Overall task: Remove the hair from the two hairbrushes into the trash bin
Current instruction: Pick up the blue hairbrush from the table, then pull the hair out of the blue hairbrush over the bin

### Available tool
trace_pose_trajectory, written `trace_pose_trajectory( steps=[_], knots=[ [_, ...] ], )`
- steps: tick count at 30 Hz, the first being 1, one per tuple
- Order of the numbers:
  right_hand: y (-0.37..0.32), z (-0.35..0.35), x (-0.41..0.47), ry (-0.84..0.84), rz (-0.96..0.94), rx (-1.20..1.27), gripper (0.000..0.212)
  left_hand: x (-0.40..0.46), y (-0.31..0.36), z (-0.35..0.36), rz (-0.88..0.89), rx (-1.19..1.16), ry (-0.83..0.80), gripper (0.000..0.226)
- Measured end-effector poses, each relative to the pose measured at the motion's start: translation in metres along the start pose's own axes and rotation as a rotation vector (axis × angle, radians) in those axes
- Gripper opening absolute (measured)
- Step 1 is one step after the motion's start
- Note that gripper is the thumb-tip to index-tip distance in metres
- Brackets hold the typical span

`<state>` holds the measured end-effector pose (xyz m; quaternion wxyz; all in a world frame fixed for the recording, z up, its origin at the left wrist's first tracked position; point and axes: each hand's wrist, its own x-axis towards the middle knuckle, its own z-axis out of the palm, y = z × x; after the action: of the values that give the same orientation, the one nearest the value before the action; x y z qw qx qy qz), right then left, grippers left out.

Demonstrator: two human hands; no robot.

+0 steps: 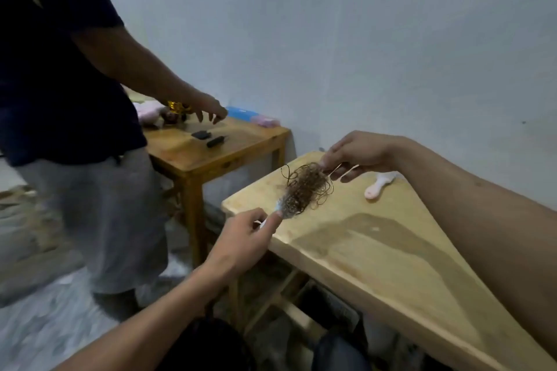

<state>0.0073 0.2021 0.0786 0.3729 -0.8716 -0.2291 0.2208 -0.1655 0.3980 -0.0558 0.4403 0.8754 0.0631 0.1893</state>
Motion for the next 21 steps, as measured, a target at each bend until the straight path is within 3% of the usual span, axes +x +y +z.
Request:
trace_pose_trajectory(
  steps=[3, 10, 14, 18, 21],
  knots=[
    [-0.014, 0.043, 0.016, -0.169, -0.026, -0.053, 0.007, -0.028, -0.036, -0.034, 0.004, 0.005, -0.020, 0.038],
    [-0.029, 0.155, 0.037, -0.453, -0.065, -0.162, 0.010, -0.101, -0.111, -0.092, -0.042, 0.102, -0.032, 0.034],
    [-0.021, 0.226, 0.043, -0.532, -0.060, -0.152, 0.014, -0.143, -0.165, -0.106, -0.095, 0.275, -0.046, 0.055],
    [0.007, 0.289, 0.049, -0.511, -0.013, -0.146, 0.019, -0.178, -0.199, -0.108, -0.123, 0.349, -0.062, 0.040],
    [0.036, 0.324, 0.054, -0.449, 0.103, 0.006, 0.019, -0.198, -0.218, -0.108, -0.188, 0.401, -0.070, 0.037]
  ],
)
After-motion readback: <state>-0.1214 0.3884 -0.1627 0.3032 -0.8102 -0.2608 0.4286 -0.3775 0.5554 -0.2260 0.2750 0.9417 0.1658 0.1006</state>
